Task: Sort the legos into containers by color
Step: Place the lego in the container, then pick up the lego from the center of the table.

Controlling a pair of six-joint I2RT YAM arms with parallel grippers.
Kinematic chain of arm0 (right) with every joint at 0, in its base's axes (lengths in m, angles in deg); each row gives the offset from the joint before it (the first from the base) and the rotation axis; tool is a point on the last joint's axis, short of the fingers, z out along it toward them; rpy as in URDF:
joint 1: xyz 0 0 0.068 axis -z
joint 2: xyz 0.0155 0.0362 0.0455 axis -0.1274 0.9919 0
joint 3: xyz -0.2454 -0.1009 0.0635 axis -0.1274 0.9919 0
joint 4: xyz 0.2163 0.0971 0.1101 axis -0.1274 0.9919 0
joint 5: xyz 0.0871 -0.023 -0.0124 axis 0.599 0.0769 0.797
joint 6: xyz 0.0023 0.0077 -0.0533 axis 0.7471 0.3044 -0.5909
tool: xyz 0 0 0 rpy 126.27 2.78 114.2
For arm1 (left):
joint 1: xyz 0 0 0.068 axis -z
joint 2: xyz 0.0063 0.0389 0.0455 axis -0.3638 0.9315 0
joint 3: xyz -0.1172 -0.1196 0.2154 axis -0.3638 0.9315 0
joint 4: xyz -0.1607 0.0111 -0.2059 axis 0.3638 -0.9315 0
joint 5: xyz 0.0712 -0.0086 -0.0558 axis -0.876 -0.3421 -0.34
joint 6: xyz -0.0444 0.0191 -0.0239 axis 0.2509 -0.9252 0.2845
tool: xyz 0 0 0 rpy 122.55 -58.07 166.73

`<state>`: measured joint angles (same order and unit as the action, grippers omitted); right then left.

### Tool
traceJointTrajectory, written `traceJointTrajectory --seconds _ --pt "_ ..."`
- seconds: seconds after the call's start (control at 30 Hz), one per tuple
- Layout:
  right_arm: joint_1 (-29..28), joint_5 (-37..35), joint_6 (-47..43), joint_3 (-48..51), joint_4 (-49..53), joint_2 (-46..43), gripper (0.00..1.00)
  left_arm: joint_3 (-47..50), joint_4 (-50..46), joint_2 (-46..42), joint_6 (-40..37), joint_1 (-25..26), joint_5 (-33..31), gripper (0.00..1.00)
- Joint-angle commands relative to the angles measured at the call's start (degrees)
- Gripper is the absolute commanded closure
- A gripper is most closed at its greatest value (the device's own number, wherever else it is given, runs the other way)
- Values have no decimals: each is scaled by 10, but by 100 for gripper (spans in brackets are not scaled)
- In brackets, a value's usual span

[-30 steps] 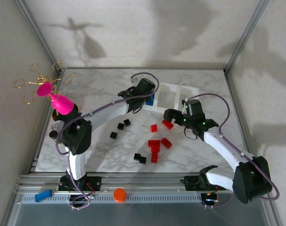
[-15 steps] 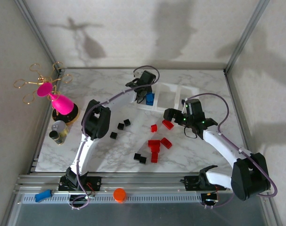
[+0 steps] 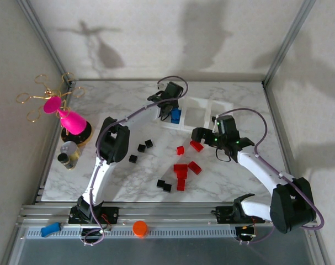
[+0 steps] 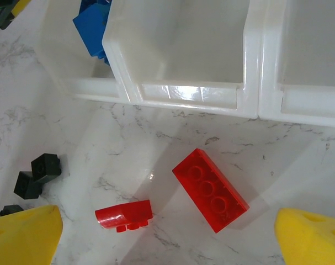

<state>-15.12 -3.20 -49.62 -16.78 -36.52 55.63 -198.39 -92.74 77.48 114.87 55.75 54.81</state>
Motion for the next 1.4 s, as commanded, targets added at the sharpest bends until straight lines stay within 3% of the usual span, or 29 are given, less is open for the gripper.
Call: traceJointTrajectory --seconds 0.0,0.37,0.77,1.0,1.37 --pt "-15 -18 -35 -26 33 -2 1 52 -7 -94 0 7 -1 52" --pt "-122 -76 -55 -47 68 46 1 386 99 -375 41 58 16 46" --pt "-222 -171 -37 -53 22 110 10 650 124 -583 112 109 19 26" --pt "-244 -192 -35 -66 6 155 17 712 133 -649 116 145 5 1" --pt "-250 -211 -36 -101 -1 219 27 774 156 -687 155 157 -22 0"
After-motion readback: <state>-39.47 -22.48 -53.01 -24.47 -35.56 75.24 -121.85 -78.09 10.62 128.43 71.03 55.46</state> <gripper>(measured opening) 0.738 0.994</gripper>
